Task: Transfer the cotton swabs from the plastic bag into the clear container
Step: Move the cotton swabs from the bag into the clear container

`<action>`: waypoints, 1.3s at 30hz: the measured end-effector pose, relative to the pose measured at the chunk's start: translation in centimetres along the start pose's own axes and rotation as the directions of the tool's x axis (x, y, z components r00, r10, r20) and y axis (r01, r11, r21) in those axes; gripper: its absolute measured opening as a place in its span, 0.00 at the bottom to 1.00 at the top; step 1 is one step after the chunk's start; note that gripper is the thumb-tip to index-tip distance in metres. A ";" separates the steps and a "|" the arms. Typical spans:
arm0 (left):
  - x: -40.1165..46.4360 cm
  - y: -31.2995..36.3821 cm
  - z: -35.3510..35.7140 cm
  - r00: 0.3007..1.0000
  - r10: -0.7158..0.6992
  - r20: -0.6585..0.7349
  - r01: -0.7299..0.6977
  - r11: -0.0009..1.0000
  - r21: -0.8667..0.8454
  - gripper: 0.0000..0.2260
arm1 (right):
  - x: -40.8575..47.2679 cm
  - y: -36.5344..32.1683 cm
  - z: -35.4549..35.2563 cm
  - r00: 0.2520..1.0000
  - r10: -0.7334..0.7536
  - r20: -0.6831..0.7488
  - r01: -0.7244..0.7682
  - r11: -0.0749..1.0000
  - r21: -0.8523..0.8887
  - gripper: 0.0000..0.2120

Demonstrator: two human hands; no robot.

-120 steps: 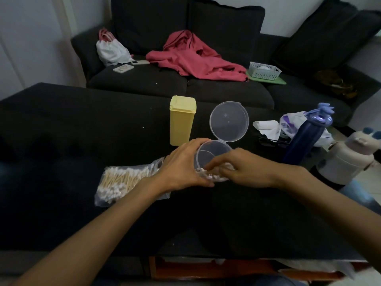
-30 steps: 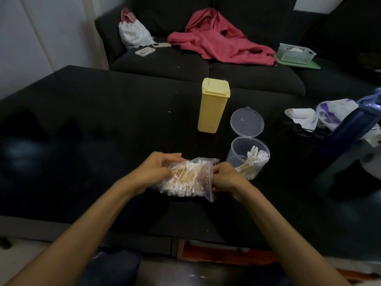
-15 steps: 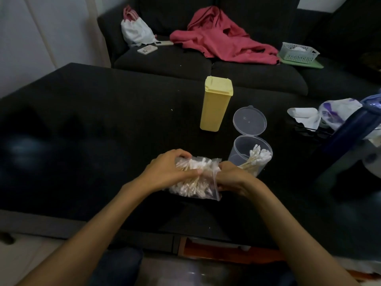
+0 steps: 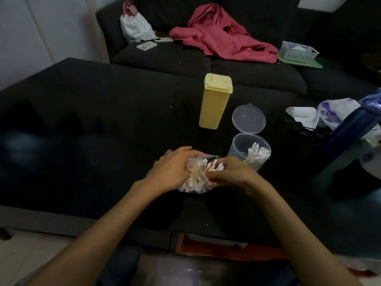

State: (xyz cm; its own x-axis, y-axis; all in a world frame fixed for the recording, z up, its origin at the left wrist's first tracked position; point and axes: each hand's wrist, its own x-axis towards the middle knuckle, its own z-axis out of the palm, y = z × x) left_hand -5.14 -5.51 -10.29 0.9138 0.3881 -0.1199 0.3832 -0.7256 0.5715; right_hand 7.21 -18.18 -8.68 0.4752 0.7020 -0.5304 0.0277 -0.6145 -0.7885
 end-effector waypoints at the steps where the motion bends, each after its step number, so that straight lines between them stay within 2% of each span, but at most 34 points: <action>1: 0.1 0.0 0.1 1.000 -0.006 -0.002 0.006 1.000 -0.004 0.22 | 0.0 0.0 0.1 1.000 -0.017 -0.005 0.017 1.000 0.001 0.07; 3: 0.2 0.0 0.2 0.999 -0.039 0.013 0.039 0.999 -0.016 0.18 | -0.1 -0.1 0.3 0.998 -0.053 -0.013 0.053 0.998 -0.040 0.05; 5: 0.4 0.2 0.2 0.994 -0.086 0.068 0.089 0.995 -0.042 0.16 | 0.1 0.1 0.5 0.994 -0.106 -0.026 0.101 0.983 -0.156 0.04; 8: 0.3 0.2 0.0 0.992 -0.077 0.098 0.080 0.996 -0.029 0.20 | 0.3 0.1 0.4 0.993 -0.118 -0.006 0.113 0.966 -0.233 0.04; 11: 0.1 -0.1 0.0 0.994 -0.014 0.104 0.015 1.000 -0.011 0.25 | 0.0 -0.1 -0.3 0.999 -0.038 0.012 0.040 0.988 -0.146 0.08; 14: 0.3 -0.1 0.1 0.995 -0.022 0.094 0.022 1.000 -0.004 0.28 | -0.3 -0.2 -0.9 0.999 0.007 0.044 -0.006 0.999 -0.032 0.05; 20: 0.1 0.1 0.5 0.999 -0.016 0.032 0.014 0.999 0.038 0.28 | -0.3 0.0 -0.7 0.998 -0.003 0.070 0.006 0.999 -0.048 0.07; 26: 0.1 0.5 0.3 1.000 0.004 0.022 -0.005 0.999 0.042 0.27 | -0.1 0.0 -0.3 0.998 -0.037 -0.057 0.033 0.997 -0.063 0.05; 29: 0.1 0.2 0.1 1.000 -0.005 0.005 0.005 0.999 0.032 0.27 | -0.5 -0.3 -0.7 0.987 -0.109 -0.122 0.097 0.990 -0.100 0.02; 34: 0.4 0.0 0.1 0.999 -0.033 -0.002 0.033 0.998 0.053 0.28 | -0.9 -0.4 -1.1 0.946 -0.213 -0.243 0.172 0.969 -0.179 0.03; 39: 0.8 -0.6 0.4 0.995 -0.078 -0.057 0.083 0.993 0.080 0.28 | -1.5 -0.6 -1.4 0.897 -0.312 -0.313 0.275 0.949 -0.155 0.03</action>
State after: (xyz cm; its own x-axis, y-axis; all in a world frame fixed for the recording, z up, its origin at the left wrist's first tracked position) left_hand -4.59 -5.00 -11.11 0.8718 0.4754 -0.1183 0.4672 -0.7341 0.4927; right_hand 7.73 -19.31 -6.96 0.6929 0.7087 -0.1328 0.2934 -0.4454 -0.8459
